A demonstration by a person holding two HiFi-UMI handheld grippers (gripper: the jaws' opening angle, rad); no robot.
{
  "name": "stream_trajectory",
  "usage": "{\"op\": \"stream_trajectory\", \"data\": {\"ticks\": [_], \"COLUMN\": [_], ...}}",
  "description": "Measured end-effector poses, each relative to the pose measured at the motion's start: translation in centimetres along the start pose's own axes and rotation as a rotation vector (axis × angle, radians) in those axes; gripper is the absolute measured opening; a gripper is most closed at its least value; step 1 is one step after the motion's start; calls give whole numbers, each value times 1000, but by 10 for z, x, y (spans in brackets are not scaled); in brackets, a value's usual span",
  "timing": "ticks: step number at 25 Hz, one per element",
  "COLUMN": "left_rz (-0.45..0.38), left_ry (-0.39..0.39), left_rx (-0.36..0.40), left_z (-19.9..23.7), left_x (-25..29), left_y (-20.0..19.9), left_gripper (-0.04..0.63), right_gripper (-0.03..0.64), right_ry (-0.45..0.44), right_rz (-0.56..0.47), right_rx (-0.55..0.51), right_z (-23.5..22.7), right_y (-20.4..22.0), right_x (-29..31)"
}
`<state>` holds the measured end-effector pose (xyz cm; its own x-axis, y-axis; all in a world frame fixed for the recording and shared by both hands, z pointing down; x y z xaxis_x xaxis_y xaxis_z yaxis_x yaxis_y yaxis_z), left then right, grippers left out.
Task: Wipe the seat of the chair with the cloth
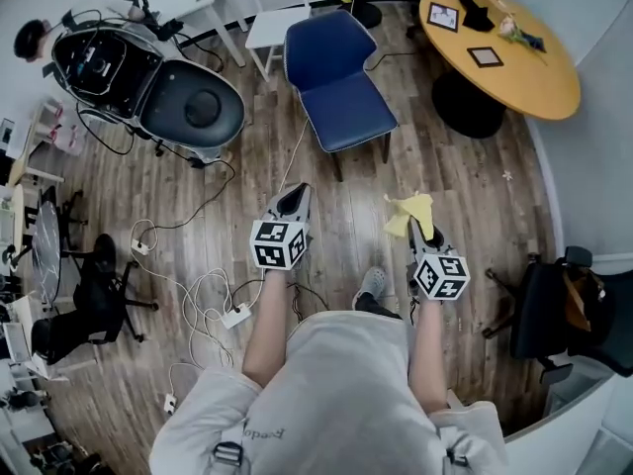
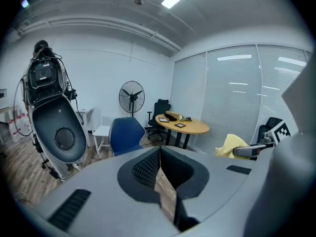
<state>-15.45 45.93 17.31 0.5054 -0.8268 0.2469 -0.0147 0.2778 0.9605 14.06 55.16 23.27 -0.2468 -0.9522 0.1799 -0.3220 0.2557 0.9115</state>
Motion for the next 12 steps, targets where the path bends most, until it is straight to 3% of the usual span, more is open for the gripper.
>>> {"op": "stream_trajectory", "data": {"ticks": [12], "left_rz": [62], "left_ry": [-125], "left_rx": [-47], "left_z": [16], "left_x": [41], "left_y": [7], "left_gripper": [28], "right_gripper": [98], "right_ry": [12], "right_rz": [43], "right_rx": [37], "right_z": [-77], "right_y": [-23], "right_x": [50]}}
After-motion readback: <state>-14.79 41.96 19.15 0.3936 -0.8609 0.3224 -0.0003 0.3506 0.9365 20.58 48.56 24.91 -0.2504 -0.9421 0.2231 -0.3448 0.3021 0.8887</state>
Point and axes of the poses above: the fingertips, and each gripper's own axes: x forward along the fingers, z to its left, y out of its underside, the point moved 6 cm from there along -x, backward along the fingers, and after that the axes turned 11 degrees about -z, right-handed, at the moved point
